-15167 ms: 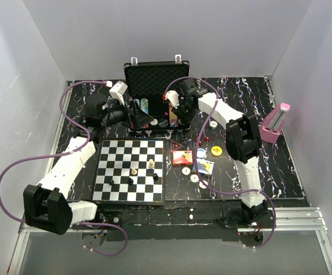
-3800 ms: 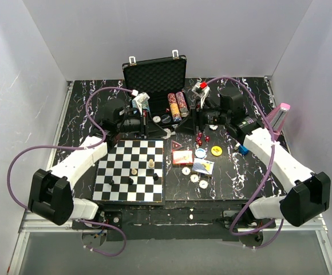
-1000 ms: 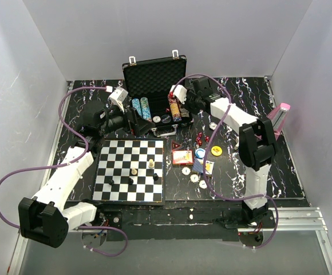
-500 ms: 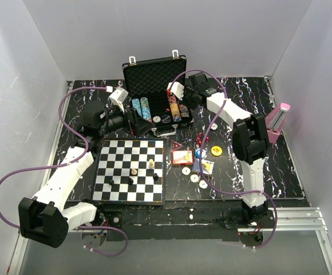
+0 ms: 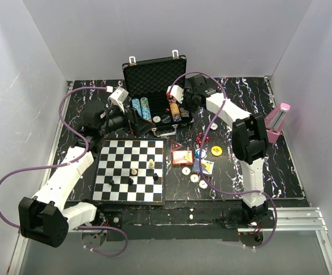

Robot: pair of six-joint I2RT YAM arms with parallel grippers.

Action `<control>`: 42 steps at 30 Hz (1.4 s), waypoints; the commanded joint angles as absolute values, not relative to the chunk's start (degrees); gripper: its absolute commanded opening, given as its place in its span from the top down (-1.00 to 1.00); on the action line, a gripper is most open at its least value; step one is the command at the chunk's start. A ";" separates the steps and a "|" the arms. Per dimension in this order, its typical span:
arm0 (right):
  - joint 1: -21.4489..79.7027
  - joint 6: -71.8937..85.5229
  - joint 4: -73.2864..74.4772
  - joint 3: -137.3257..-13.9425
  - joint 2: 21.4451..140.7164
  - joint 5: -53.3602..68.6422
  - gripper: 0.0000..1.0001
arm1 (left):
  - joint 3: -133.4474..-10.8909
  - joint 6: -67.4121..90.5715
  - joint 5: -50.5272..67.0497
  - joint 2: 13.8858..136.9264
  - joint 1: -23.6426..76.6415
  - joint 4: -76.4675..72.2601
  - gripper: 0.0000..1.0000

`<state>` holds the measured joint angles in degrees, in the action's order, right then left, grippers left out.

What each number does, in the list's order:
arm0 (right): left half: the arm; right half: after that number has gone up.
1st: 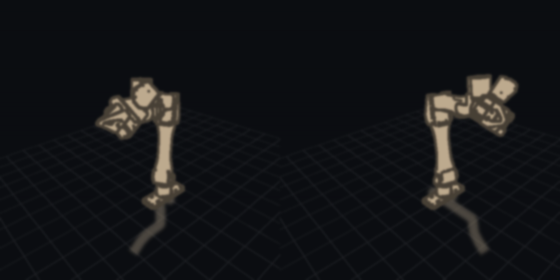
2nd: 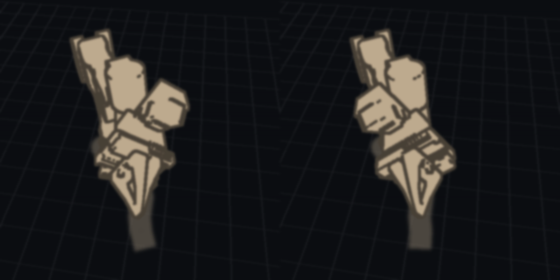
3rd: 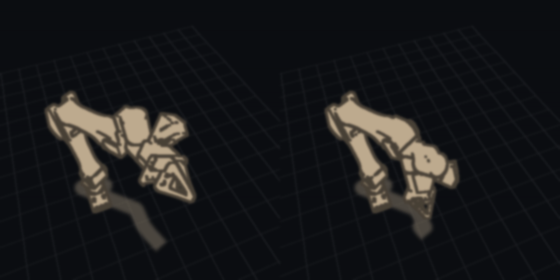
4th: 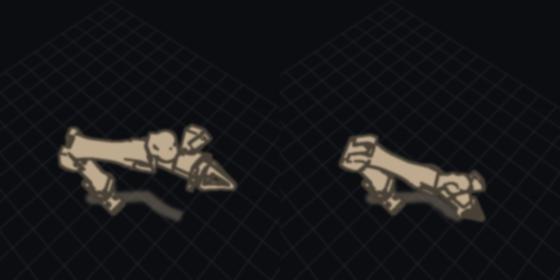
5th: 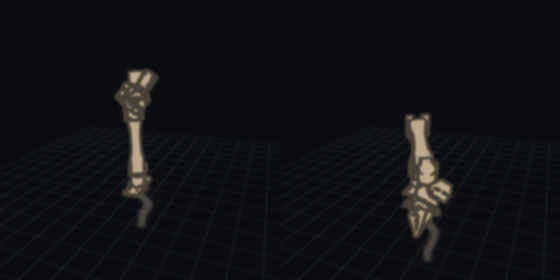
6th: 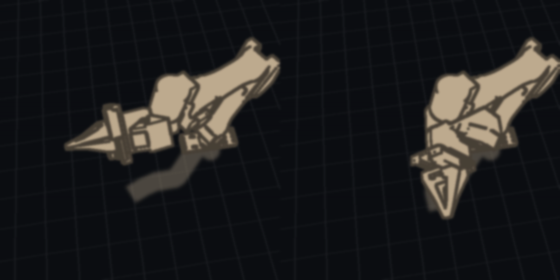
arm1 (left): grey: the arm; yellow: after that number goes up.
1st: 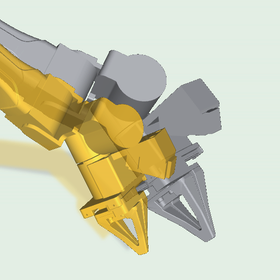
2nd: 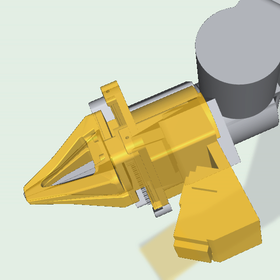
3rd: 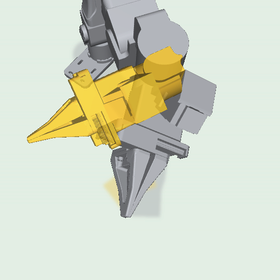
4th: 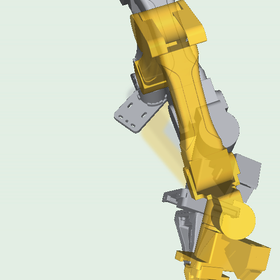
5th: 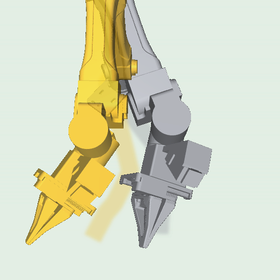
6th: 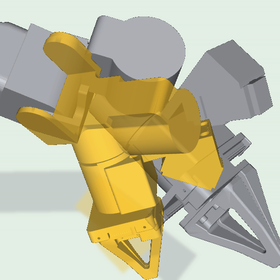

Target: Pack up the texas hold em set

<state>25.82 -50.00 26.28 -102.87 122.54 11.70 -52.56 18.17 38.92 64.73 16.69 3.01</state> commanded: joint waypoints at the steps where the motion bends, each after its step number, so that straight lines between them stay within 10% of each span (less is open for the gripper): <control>1: 25.49 -51.94 27.86 -105.29 124.71 12.04 0.97 | -54.14 17.75 39.38 64.25 16.52 2.90 -0.96; 27: 25.75 -59.50 8.37 -105.22 131.49 -8.08 0.97 | -54.40 17.84 39.90 65.39 16.52 2.90 -0.96; 32: 26.02 -59.24 4.04 -102.48 129.73 -8.62 0.43 | -54.23 18.02 40.08 65.48 16.52 2.64 -0.96; 42: 26.19 -57.75 0.62 -102.13 128.41 -8.09 0.14 | -54.14 18.28 40.43 65.39 16.52 2.37 -0.96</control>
<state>27.53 -57.21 10.09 -101.84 129.80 -4.78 -52.56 18.26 39.64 65.73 16.67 2.98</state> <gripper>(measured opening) 0.406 0.981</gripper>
